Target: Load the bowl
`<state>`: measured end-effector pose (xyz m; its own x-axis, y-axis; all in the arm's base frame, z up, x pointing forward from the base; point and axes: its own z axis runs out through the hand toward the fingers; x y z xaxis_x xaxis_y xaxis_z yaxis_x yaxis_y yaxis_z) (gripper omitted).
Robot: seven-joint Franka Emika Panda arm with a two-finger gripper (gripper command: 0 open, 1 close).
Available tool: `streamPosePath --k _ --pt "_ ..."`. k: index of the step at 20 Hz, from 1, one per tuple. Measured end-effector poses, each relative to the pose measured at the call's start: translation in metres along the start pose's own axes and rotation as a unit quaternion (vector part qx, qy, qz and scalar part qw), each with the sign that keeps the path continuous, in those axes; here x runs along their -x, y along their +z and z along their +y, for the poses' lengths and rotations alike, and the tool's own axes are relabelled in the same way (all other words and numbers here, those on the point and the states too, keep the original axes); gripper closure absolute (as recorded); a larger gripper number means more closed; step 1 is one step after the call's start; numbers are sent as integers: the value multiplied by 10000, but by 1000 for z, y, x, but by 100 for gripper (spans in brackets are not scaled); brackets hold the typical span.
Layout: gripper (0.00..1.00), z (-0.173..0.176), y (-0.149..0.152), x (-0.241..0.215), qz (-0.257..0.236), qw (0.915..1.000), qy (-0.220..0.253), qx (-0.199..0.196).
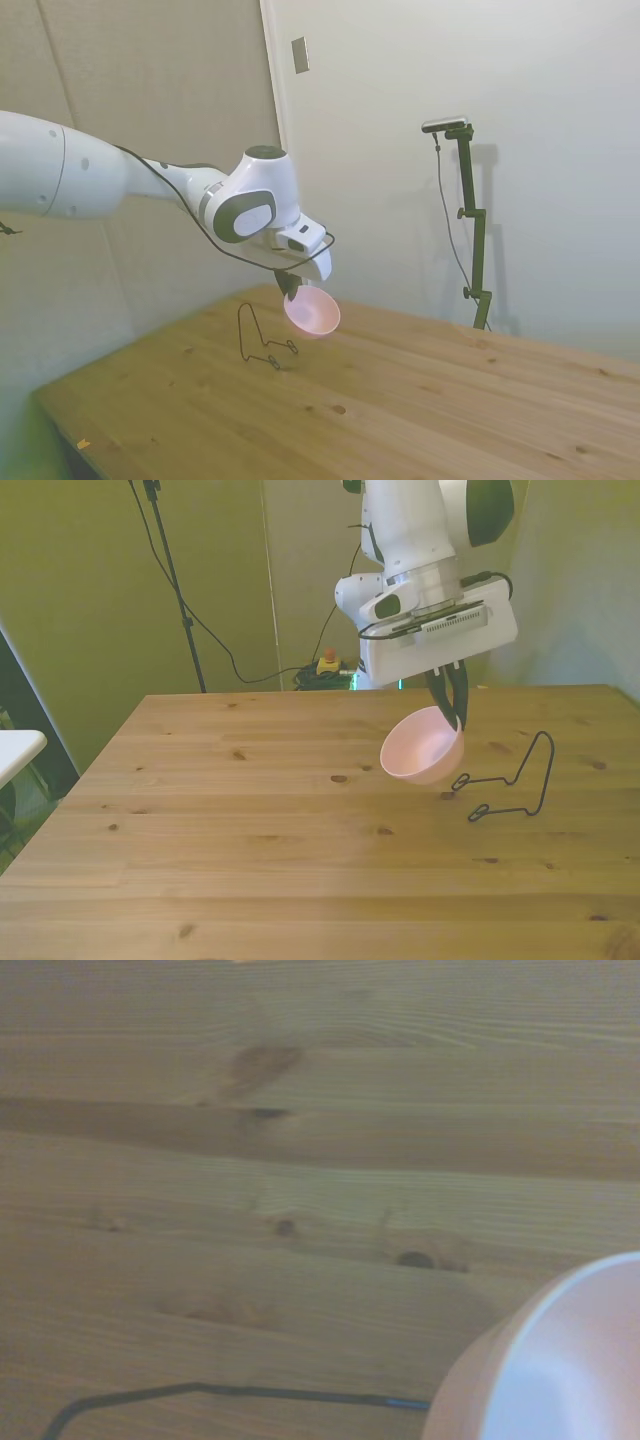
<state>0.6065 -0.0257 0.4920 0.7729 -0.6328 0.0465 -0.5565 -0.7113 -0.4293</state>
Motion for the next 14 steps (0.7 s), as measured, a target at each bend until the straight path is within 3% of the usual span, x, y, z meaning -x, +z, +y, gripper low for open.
streamPosePath --k 7,14 --pt "100 -3 15 9 -434 9950 -311 -844" --pt "100 1 40 28 -931 9855 -449 -1343"
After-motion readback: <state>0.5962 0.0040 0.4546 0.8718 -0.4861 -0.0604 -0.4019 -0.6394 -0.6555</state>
